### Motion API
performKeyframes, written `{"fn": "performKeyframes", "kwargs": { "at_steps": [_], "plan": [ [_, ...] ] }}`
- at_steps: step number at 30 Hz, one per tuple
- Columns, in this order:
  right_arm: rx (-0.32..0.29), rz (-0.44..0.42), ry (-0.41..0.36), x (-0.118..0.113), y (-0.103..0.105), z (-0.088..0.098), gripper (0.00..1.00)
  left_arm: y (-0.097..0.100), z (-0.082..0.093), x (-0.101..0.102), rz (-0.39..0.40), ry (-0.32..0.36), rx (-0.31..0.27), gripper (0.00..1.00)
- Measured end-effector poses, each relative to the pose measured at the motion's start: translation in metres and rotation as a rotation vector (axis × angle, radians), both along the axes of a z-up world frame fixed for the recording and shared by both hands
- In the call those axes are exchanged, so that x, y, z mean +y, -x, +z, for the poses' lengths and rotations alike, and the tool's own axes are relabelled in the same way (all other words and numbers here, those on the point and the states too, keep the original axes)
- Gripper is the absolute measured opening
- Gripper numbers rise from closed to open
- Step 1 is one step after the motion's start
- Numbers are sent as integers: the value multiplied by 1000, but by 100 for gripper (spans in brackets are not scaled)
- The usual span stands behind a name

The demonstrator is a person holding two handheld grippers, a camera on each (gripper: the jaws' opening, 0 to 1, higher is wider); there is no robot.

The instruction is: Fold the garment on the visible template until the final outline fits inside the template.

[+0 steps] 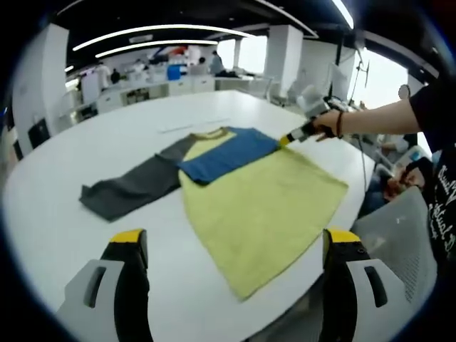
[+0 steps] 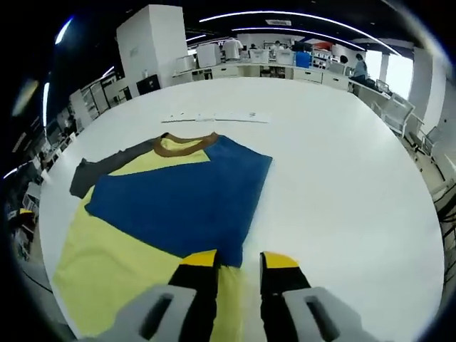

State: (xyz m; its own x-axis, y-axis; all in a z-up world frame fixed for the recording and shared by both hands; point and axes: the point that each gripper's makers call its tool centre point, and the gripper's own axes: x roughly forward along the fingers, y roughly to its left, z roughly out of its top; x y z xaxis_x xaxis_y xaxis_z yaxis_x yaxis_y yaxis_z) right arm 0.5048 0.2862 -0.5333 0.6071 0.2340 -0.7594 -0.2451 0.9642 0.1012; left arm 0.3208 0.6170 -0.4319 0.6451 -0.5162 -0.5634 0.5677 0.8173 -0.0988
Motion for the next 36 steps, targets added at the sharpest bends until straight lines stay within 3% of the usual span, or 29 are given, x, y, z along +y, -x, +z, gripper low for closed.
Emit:
{"fn": "performKeyframes", "kwargs": {
  "at_steps": [2, 5, 12, 36],
  "plan": [
    [17, 6, -14, 4, 3, -4, 10, 0, 0, 1, 2, -6, -2, 99],
    [2, 30, 20, 5, 3, -5, 8, 2, -2, 2, 3, -13, 5, 98],
    [0, 51, 24, 9, 2, -4, 1, 3, -3, 3, 10, -18, 10, 98],
    [57, 89, 84, -32, 3, -4, 0, 1, -4, 6, 14, -24, 19, 98]
  ]
}}
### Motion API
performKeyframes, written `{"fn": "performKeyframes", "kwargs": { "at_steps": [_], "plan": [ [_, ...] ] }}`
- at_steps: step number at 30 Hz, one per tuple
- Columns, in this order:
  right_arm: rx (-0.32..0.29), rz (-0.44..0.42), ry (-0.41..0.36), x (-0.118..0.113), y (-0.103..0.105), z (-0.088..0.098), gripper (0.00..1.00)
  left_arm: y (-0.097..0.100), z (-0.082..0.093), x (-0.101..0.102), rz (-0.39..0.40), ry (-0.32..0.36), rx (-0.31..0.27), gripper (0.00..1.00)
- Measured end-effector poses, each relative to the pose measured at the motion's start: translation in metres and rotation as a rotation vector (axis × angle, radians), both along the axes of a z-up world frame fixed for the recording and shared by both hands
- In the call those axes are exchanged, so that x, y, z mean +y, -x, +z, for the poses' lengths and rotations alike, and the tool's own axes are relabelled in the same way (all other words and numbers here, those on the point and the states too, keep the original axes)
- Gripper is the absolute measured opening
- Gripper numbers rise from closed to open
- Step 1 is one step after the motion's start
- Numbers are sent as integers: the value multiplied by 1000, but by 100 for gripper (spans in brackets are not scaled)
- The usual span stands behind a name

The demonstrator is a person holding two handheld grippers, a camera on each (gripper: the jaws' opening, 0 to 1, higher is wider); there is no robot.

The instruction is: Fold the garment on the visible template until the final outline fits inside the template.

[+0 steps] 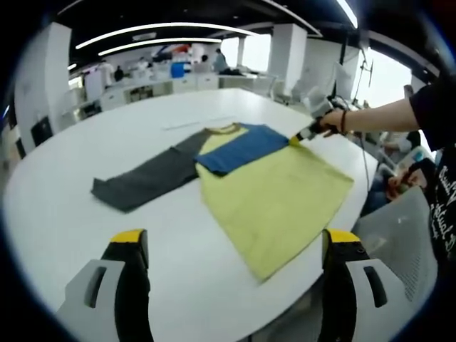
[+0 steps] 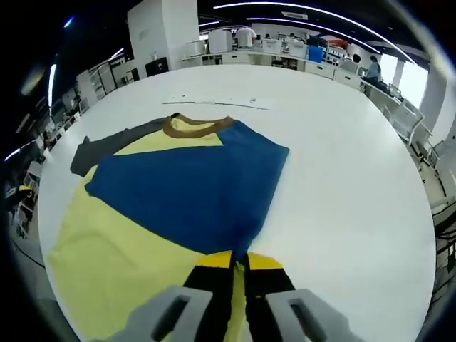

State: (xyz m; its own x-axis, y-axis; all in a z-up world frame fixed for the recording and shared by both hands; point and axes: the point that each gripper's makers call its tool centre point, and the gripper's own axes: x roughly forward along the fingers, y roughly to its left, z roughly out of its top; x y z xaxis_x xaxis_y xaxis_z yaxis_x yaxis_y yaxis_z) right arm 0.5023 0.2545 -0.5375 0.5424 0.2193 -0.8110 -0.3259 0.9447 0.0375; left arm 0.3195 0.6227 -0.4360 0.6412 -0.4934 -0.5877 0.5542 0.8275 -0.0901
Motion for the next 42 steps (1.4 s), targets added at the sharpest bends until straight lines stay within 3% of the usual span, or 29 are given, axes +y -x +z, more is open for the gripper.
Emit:
{"fn": "performKeyframes", "kwargs": {
  "at_steps": [17, 31, 34, 42],
  "plan": [
    [29, 4, 30, -31, -2, 0, 0, -2, -4, 3, 15, -2, 15, 97],
    [34, -32, 23, -33, -2, 0, 4, -5, -4, 2, 11, -2, 17, 96],
    [34, -56, 31, -36, -2, 1, 11, -5, -3, 2, 11, 0, 15, 96],
    [-28, -86, -27, -30, -7, 19, 52, -8, -3, 4, 15, -1, 15, 96]
  ]
}}
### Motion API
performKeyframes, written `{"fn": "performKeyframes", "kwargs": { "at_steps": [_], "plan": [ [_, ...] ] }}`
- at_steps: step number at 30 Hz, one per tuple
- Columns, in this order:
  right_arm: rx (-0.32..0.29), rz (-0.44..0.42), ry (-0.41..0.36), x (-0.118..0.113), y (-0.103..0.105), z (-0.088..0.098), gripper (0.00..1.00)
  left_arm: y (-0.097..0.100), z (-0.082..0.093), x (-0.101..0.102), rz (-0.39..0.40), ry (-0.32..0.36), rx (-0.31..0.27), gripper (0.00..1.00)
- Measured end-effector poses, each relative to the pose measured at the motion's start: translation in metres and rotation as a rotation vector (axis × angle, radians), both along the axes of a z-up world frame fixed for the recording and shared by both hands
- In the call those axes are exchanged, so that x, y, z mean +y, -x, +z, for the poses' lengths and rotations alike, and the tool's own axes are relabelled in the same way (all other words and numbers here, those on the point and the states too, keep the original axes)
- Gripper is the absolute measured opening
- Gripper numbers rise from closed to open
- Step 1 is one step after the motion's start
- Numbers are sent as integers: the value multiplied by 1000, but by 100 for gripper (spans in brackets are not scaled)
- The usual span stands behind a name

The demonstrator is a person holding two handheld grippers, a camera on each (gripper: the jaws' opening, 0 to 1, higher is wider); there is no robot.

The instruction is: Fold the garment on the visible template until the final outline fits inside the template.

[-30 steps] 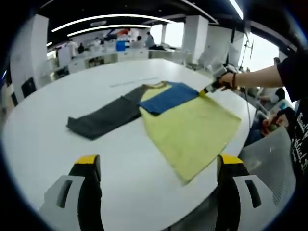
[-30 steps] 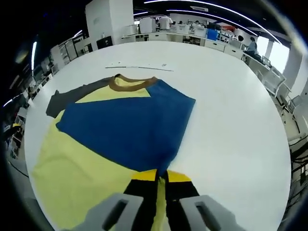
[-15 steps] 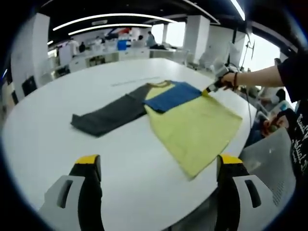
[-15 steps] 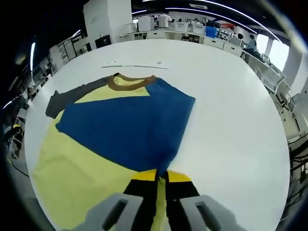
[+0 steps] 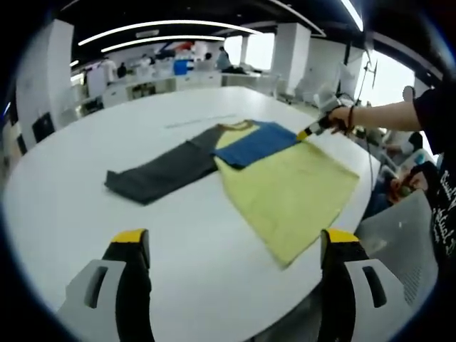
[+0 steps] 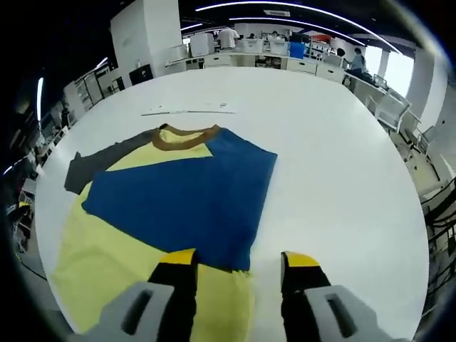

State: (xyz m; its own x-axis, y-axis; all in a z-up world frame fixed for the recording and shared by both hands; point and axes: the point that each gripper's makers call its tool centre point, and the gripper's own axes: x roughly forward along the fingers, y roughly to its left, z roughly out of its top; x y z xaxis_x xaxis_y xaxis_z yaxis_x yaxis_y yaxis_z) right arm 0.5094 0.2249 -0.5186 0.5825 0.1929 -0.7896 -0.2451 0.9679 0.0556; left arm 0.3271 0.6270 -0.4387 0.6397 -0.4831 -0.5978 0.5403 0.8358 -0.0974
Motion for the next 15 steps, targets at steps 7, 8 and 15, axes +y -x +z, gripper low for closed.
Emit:
{"fn": "performKeyframes", "kwargs": {
  "at_steps": [7, 8, 15],
  "plan": [
    [-54, 119, -12, 20, 10, 22, 78, -14, 7, 6, 14, 7, -16, 95],
    [-60, 135, -12, 22, 11, 25, 81, -15, 7, 7, 16, 9, -16, 95],
    [-103, 211, -22, 31, 30, 46, 95, -30, 4, 21, 53, 12, -13, 92]
  ]
}}
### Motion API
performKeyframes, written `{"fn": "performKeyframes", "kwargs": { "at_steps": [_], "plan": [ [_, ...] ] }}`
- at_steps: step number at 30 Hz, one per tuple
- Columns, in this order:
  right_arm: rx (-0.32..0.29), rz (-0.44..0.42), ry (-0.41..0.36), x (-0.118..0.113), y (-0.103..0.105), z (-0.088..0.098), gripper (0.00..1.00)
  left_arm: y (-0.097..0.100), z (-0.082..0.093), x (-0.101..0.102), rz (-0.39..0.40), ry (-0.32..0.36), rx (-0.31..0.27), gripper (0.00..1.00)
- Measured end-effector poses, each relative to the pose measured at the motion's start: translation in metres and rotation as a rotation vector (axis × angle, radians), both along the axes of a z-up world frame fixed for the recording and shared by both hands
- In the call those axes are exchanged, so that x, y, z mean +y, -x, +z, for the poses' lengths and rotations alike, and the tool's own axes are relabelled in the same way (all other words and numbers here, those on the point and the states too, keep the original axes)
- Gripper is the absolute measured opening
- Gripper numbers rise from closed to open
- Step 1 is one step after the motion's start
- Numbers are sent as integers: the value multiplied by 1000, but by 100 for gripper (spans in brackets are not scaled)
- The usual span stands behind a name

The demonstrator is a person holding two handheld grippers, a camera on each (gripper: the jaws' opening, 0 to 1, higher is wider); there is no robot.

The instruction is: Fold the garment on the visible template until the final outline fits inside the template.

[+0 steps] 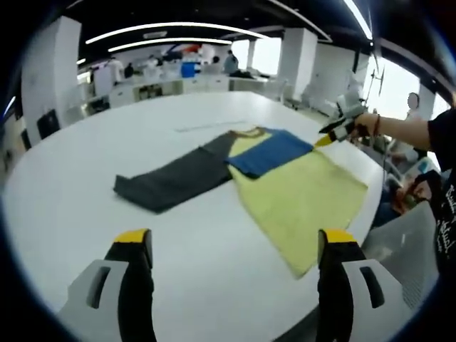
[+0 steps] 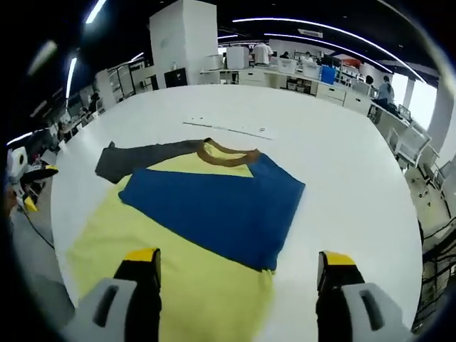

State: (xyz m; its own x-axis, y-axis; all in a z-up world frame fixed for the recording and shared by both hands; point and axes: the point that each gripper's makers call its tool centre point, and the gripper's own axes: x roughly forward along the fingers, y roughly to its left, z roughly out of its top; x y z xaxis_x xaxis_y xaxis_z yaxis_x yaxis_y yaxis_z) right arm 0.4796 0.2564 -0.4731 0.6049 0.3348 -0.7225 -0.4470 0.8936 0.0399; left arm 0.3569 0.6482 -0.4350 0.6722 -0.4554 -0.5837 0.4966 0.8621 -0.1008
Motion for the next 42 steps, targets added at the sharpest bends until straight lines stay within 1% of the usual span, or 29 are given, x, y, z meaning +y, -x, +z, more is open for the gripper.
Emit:
{"fn": "performKeyframes", "kwargs": {
  "at_steps": [5, 8, 10, 12, 16, 20, 23, 28, 31, 38, 42],
  "plan": [
    [-46, 82, -5, 11, 16, 16, 99, -15, -1, 14, 47, 17, -2, 89],
    [-74, 124, -3, 17, 25, 26, 99, -22, -2, 21, 61, 14, -7, 88],
    [-84, 147, 4, 20, 32, 30, 100, -27, -3, 24, 77, 24, -4, 87],
    [-87, 156, 1, 24, 40, 34, 100, -31, -4, 27, 85, 33, 0, 86],
    [-99, 163, -38, 29, 54, 44, 100, -44, -11, 37, 105, 21, 4, 82],
    [-105, 171, -38, 30, 65, 47, 100, -55, -17, 44, 136, 25, 15, 80],
    [-116, 168, -43, 30, 74, 50, 100, -67, -20, 48, 158, 60, -1, 77],
    [-127, 169, -39, 29, 86, 52, 99, -83, -29, 58, 202, 58, -7, 69],
    [-126, 158, -39, 27, 89, 51, 98, -94, -34, 62, 247, 104, -8, 64],
    [-125, 143, -31, 23, 92, 49, 95, -114, -46, 73, 287, 75, -26, 51],
    [-119, 143, -38, 24, 93, 47, 94, -123, -55, 78, 316, 78, -13, 44]
  ]
}}
